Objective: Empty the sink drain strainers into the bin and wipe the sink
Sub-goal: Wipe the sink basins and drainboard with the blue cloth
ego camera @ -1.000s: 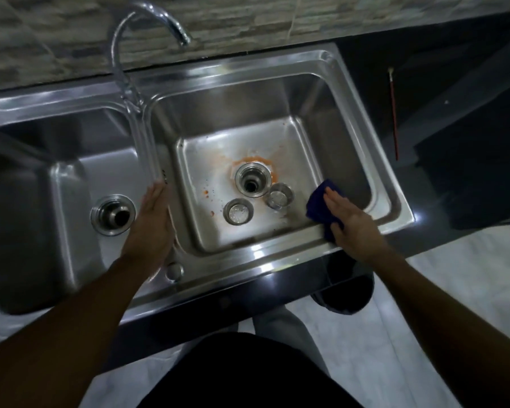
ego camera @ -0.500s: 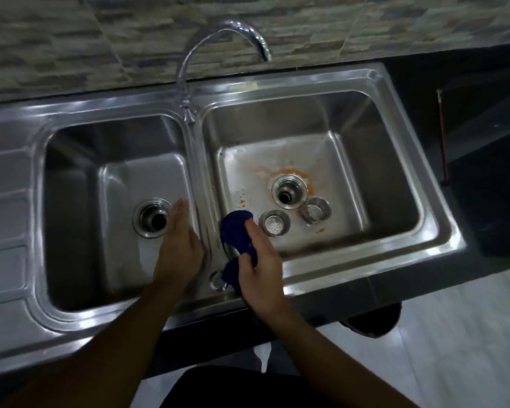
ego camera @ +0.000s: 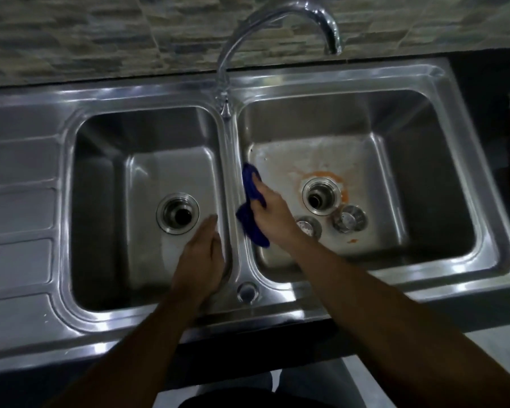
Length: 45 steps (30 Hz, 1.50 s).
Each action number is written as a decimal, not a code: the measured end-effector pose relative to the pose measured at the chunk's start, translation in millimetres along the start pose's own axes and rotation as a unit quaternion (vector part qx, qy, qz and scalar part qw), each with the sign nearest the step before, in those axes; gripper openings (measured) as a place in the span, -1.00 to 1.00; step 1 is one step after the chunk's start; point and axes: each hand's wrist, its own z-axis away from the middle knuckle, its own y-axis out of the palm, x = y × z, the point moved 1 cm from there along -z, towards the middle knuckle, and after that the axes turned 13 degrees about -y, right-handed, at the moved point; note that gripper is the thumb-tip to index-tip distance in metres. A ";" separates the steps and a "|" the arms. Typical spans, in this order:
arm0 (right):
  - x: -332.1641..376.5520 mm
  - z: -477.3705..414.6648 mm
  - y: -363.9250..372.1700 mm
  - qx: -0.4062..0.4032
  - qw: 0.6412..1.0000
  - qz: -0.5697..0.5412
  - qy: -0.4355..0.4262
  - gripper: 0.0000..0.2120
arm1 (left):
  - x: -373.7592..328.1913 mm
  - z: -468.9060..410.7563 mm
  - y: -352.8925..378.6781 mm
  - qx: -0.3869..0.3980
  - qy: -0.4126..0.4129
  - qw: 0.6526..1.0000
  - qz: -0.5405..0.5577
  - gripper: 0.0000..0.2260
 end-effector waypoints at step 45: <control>-152.5 -136.0 -71.9 0.002 0.906 0.421 0.035 -0.25 | -111.9 -106.7 43.2 -0.248 0.197 0.929 -0.192 -0.47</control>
